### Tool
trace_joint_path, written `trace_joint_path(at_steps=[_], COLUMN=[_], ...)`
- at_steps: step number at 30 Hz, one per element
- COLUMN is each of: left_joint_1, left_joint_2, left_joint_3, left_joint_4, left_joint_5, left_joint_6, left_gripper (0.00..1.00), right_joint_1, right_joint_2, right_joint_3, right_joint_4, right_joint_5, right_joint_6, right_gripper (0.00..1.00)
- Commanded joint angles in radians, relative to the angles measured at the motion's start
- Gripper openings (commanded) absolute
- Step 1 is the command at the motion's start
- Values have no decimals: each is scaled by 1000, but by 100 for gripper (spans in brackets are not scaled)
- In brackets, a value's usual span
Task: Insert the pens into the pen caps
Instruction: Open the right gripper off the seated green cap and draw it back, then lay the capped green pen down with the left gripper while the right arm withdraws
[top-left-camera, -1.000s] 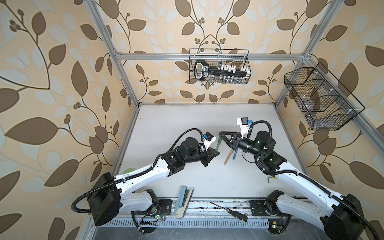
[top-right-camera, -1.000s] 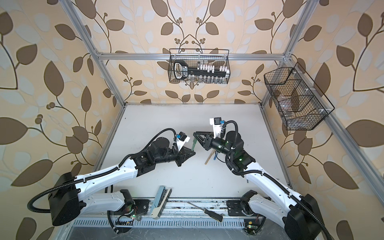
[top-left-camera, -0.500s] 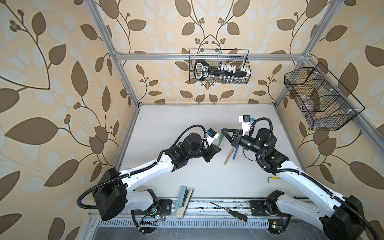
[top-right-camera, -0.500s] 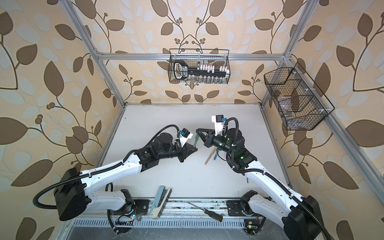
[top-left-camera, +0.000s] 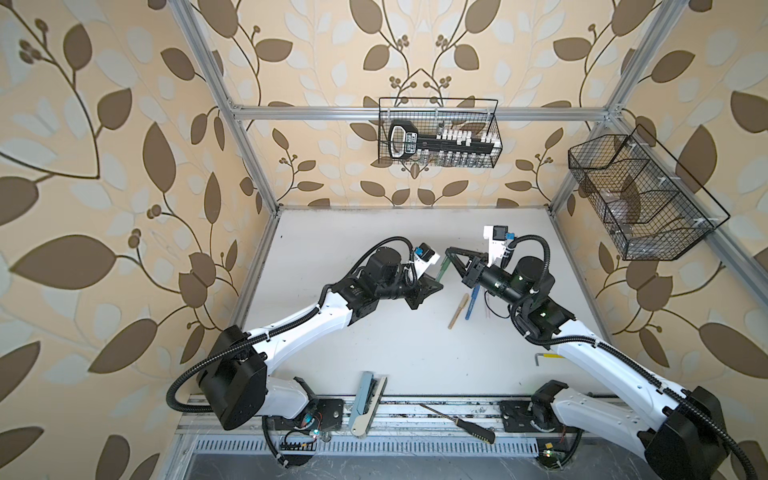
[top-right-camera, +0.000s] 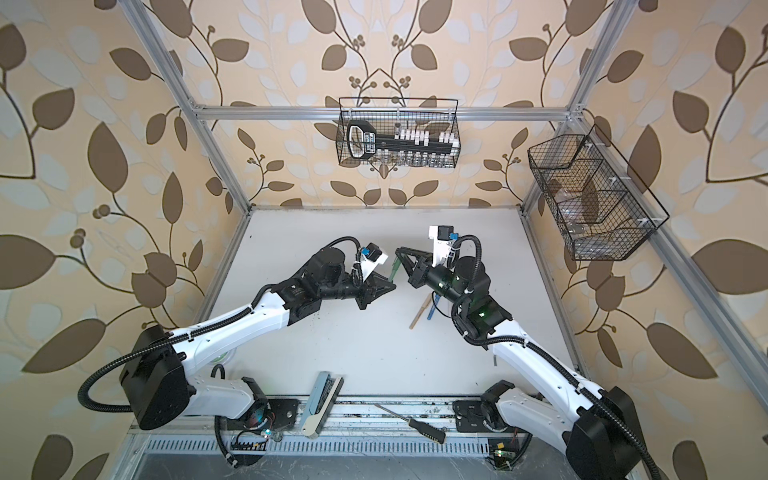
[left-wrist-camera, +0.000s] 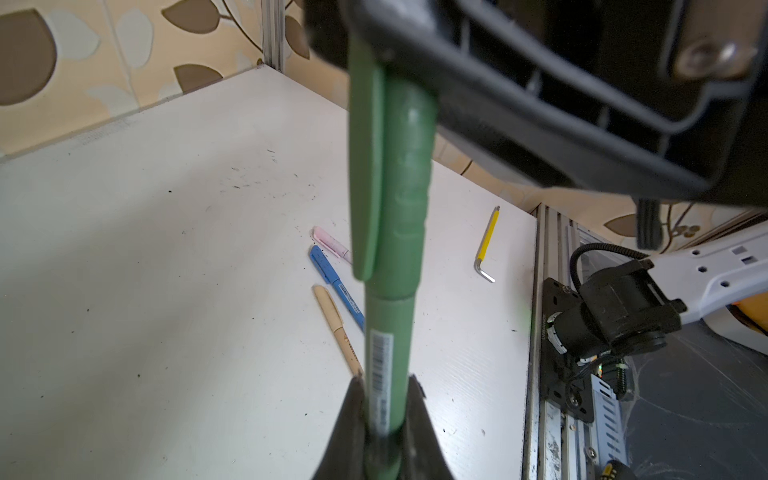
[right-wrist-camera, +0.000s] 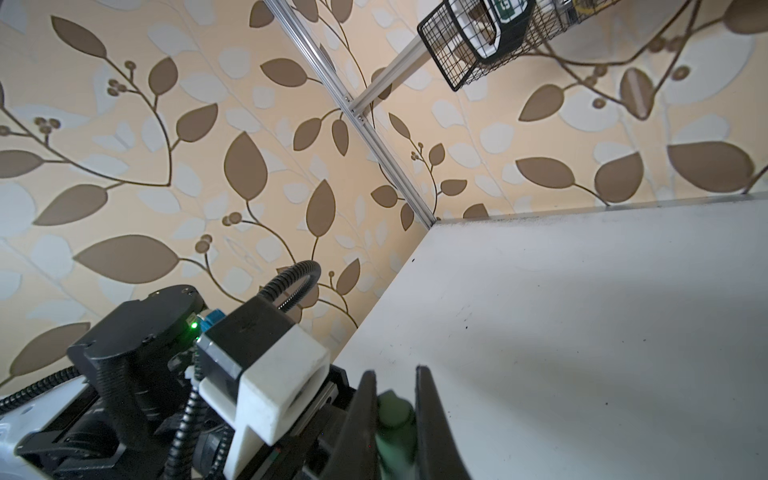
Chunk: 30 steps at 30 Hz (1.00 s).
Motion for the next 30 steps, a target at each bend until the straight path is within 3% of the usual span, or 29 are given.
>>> trace_joint_path(at_steps=[1,6,10,11,13,15,20,24,28,30], left_joint_1=[74,73,21,9,-15,-41,-60,-60,-60,-60], left_joint_2=[-3,44,48,44,41,51,129,266,384,433], left_joint_3=[179,239,136,92,21,-33,-146,-57,17,56], left_joint_4=[491,271,69,57,32,8,74,-57,-76,-101], left_joint_5=[-107,15,11,15,4,-9,-51,-156,-212,-239], left_joint_6=[-69,-56,-49,-65,-92,-129,-240,-277,-333,-343], left_gripper=[0,0,0,0,0,0,3,4,4,9], right_joint_1=[95,-9,-168,-204,-251,-290,-346,-348,-348,-348], right_joint_2=[37,-81,-157,-161,-176,-195,-258,-314,-311,-305], right_joint_3=[-113,-89,24,66,124,159,162,87,46,33], right_joint_4=[-255,-321,-399,-429,-464,-492,-624,-708,-797,-847], right_joint_5=[-245,-219,-235,-256,-262,-266,-219,-110,-55,-4], right_joint_6=[59,30,-46,-63,-90,-114,-168,-189,-222,-246], right_gripper=[0,0,11,18,44,57,62,63,64,64])
